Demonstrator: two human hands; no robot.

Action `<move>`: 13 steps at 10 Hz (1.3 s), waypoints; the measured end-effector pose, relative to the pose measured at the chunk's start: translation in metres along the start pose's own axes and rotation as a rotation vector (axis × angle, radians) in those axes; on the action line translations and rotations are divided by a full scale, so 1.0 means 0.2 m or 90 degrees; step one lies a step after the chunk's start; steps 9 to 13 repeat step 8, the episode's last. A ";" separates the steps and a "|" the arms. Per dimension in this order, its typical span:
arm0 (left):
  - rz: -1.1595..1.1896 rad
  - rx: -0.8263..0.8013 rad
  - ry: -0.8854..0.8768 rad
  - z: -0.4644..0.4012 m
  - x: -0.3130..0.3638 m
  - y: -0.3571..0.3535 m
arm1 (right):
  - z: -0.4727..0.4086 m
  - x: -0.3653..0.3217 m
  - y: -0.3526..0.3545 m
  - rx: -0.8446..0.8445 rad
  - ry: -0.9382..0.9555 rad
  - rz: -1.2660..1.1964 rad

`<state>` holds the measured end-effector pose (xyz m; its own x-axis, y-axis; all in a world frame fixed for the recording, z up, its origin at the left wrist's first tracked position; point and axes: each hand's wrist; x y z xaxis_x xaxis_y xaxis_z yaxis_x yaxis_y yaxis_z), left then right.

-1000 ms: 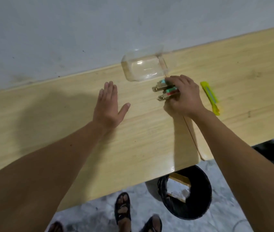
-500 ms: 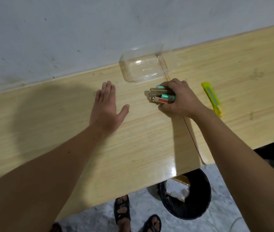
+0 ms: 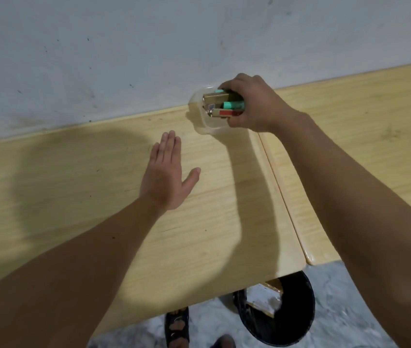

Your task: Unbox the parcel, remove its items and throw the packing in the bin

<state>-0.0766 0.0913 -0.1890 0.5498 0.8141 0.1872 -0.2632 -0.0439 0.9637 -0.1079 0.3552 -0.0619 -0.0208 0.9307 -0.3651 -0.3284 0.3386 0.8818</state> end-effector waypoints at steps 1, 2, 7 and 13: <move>0.010 0.002 0.000 0.00 0.00 0.00 | -0.10 -0.01 0.00 -0.056 -0.006 0.033; 0.027 0.004 0.000 0.00 0.01 0.01 | -0.15 0.02 0.00 -0.086 -0.014 0.017; 0.057 0.004 0.001 0.01 0.02 0.02 | -0.11 0.07 -0.03 -0.048 -0.031 -0.022; 0.067 0.010 0.001 0.01 0.02 0.04 | -0.08 0.08 -0.04 0.066 -0.005 -0.058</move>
Point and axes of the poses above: each hand's wrist, its own z-axis away from the middle knuckle, its own y-axis out of the back of the hand, x = y × z, and after that the axes turned 13 degrees about -x, right-handed
